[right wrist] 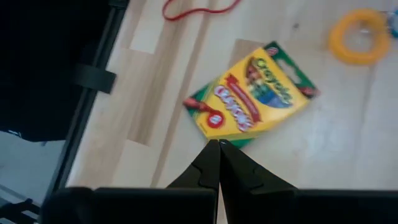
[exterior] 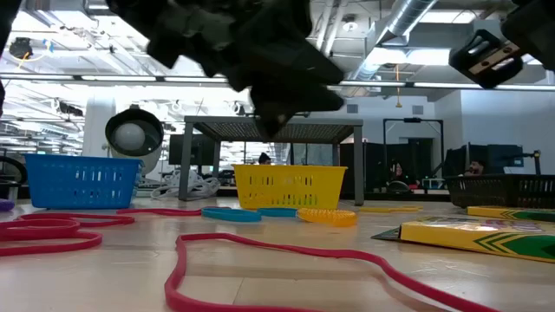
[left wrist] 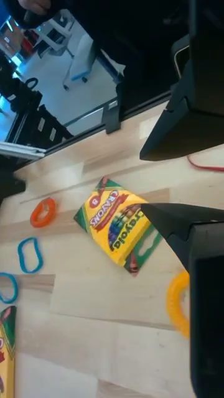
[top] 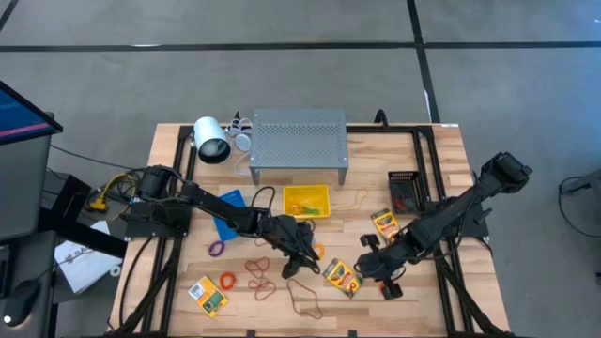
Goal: Pick & Place Office Desk Supplies
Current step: Put the crayon box into the blue bin
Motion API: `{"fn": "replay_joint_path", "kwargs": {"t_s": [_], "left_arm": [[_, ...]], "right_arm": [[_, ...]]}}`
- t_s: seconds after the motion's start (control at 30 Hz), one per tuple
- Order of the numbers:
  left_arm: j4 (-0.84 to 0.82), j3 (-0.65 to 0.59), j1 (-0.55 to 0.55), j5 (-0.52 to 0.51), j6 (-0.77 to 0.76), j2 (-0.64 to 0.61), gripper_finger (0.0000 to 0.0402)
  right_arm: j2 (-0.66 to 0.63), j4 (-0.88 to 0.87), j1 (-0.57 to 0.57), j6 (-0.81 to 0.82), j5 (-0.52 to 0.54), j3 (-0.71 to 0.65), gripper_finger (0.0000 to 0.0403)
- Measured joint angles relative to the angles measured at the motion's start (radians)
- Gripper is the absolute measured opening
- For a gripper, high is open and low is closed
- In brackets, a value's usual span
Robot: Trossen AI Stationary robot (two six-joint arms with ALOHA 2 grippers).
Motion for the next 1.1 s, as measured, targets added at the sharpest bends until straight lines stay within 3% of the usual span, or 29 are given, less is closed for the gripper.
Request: {"fn": "replay_joint_path", "kwargs": {"t_s": [0.53, 0.87, 1.1], "left_arm": [[0.003, 0.025, 0.001, 0.016, -0.079, 0.011, 0.0117], [0.027, 0.025, 0.001, 0.025, -0.156, 0.011, 0.0117], [0.026, 0.028, -0.006, 0.009, 0.081, 0.086, 0.0117]], "right_arm": [[0.197, 0.046, 0.034, 0.013, 0.003, -0.002, 0.0000], [0.243, 0.005, 0.040, -0.030, 0.028, 0.046, 0.0000], [0.240, -0.008, 0.040, -0.042, 0.045, 0.058, 0.0000]]}}
